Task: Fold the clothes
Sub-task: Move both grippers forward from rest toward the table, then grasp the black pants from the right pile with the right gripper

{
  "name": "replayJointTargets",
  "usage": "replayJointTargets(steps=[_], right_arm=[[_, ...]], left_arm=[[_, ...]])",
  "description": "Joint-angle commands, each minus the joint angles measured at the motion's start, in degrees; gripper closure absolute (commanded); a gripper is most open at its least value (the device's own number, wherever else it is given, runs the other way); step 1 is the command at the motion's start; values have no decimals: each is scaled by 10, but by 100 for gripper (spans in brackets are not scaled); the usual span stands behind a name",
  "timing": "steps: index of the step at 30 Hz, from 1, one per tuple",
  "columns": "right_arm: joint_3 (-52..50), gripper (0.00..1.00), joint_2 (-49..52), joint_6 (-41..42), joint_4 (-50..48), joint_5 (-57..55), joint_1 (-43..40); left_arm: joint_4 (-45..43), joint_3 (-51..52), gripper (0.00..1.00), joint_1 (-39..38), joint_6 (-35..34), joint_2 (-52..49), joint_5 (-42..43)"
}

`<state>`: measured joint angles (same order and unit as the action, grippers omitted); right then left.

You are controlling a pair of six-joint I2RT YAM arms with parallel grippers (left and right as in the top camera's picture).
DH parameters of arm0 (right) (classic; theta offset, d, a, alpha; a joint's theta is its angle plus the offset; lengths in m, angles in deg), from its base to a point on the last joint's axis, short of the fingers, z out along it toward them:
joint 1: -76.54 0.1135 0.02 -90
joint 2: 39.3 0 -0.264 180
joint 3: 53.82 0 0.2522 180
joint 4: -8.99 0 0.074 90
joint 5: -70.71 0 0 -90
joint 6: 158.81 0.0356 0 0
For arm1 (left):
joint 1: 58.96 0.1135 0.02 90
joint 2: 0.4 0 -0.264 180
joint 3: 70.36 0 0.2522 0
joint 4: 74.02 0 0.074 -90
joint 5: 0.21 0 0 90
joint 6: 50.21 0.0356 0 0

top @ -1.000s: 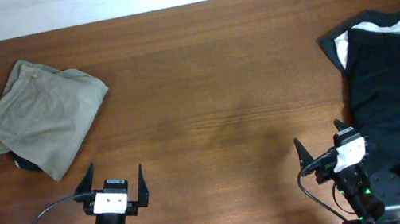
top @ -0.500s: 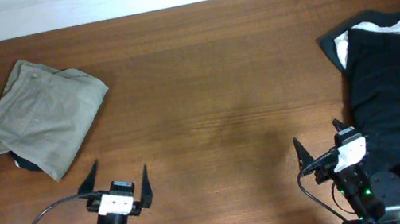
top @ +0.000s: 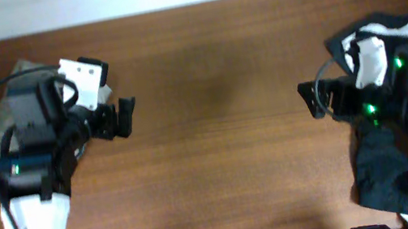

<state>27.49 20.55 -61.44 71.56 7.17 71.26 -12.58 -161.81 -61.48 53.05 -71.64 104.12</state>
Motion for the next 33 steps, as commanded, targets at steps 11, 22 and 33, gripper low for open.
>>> replayJointTargets(steps=[11, 22, 33], right_arm=[[119, 1, 365, 70, 59, -290, -66], [125, 96, 570, 103, -43, -317, -154], [321, 96, 455, -16, 132, -304, 47]], left_arm=[[71, -63, 1, -48, -37, -206, 4], [78, -63, 1, -86, -38, -222, -47], [106, -69, 1, -86, -38, -221, -82]])
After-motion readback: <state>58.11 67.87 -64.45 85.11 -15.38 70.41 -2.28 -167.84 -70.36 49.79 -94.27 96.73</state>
